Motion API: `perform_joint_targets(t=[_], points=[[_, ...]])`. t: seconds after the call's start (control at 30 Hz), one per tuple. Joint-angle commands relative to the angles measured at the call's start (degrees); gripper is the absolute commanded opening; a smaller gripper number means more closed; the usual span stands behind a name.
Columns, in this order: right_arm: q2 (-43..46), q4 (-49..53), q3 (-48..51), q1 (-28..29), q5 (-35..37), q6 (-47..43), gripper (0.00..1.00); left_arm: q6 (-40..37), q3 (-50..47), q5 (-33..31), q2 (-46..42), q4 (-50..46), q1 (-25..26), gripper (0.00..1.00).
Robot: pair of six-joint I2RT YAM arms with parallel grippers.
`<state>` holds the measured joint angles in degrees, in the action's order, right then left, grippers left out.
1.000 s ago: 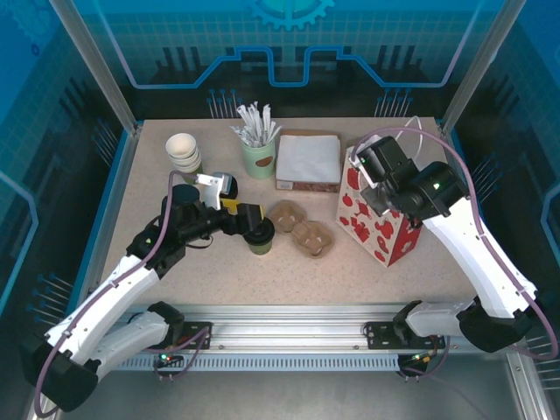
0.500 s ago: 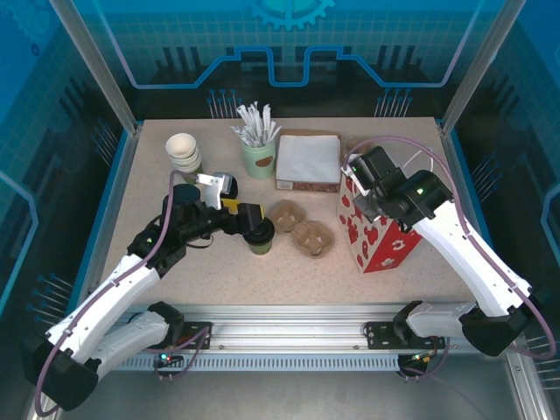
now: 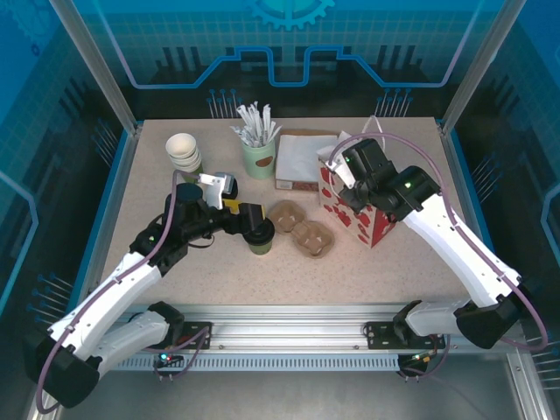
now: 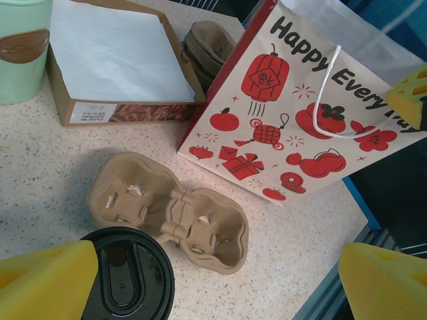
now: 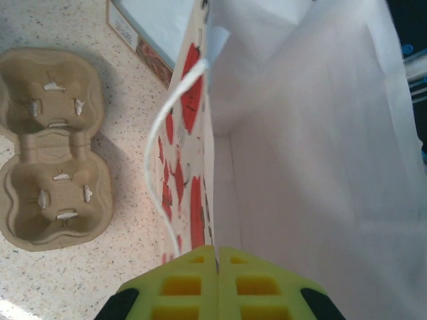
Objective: Pack the takeout coffee
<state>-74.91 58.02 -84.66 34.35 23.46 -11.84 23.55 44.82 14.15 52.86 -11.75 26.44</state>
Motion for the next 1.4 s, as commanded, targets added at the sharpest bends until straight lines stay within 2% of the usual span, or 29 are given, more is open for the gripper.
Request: perform_joint_targets(t=[0.0,0.13,0.5,0.87,0.93,1.07,1.13,1.23,1.37], points=[[0.9,-5.2,1.8,-2.5,-5.8,-6.0,0.00,-1.1,-0.3,-0.7,0.5,1.0,0.5,0.95],[1.2,-7.0,2.9,-5.1,-11.0,-7.9,0.00,-1.3,-0.3,-0.5,0.7,1.1,0.4,0.94],[2.4,-11.9,6.3,-5.0,-16.1,-12.0,0.00,-1.7,-0.4,-0.7,1.0,1.6,0.5,0.95],[1.6,-9.0,5.6,-4.5,-12.1,-10.9,0.01,-1.6,-0.4,-0.7,0.8,1.6,0.5,0.95],[1.5,-7.7,4.8,-4.0,-11.2,-9.3,0.09,-1.8,-0.3,-1.0,0.7,1.3,0.5,0.95],[1.7,-4.2,1.7,-2.9,-10.8,-5.0,0.38,-2.3,0.2,-1.6,0.6,0.4,0.4,0.95],[2.3,-2.8,-0.1,-1.8,-10.7,-2.4,0.48,-2.3,0.5,-2.2,0.4,-0.1,0.4,0.95],[4.1,-1.9,-1.7,1.2,-11.0,1.5,0.56,-2.2,0.8,-3.3,0.0,-0.9,0.3,0.96],[4.9,-2.6,-1.2,8.0,-10.0,6.9,0.59,-2.2,1.5,-4.9,-0.4,-3.3,-0.7,0.96]])
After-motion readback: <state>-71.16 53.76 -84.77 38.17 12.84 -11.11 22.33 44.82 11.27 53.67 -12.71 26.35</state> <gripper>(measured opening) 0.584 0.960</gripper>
